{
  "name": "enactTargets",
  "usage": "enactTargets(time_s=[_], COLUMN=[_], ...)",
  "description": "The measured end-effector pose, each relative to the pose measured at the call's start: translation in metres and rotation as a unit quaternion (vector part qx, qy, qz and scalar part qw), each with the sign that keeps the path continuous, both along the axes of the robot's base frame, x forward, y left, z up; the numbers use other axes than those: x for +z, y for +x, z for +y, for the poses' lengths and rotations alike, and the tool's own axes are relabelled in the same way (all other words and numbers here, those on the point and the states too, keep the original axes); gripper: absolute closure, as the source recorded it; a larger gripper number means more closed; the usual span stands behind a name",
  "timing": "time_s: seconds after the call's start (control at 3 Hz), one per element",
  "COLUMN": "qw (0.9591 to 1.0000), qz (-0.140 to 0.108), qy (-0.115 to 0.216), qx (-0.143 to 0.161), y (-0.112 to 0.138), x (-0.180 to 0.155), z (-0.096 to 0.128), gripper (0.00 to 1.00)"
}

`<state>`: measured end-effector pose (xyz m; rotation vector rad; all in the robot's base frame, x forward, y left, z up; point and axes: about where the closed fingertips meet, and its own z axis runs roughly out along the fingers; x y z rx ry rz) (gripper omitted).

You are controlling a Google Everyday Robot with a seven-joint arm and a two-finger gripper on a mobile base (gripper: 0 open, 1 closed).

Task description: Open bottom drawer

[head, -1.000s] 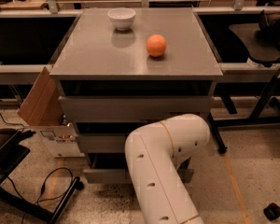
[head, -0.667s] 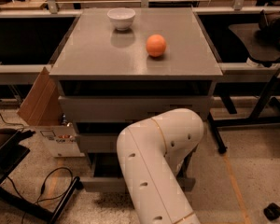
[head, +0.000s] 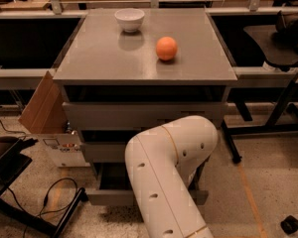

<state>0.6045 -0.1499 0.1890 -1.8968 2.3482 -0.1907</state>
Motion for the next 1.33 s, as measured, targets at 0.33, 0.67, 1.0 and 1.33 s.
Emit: enactTargets(time_s=[0.33,0.67,1.0,1.33], qw=[0.9993,0.9991,0.9991,0.9991], qz=[0.020,0.024,0.024,0.024], qy=[0.018,0.021,0.021,0.021], qx=[-0.025,-0.029,-0.029,-0.029], y=[-0.0309,-0.0359,-0.0359,-0.0359], x=[-0.0112,-0.0060,-0.0057,-0.0054], z=[-0.0095,-0.0110,-0.0110,-0.0110], gripper=[1.00,1.00,1.00,1.00])
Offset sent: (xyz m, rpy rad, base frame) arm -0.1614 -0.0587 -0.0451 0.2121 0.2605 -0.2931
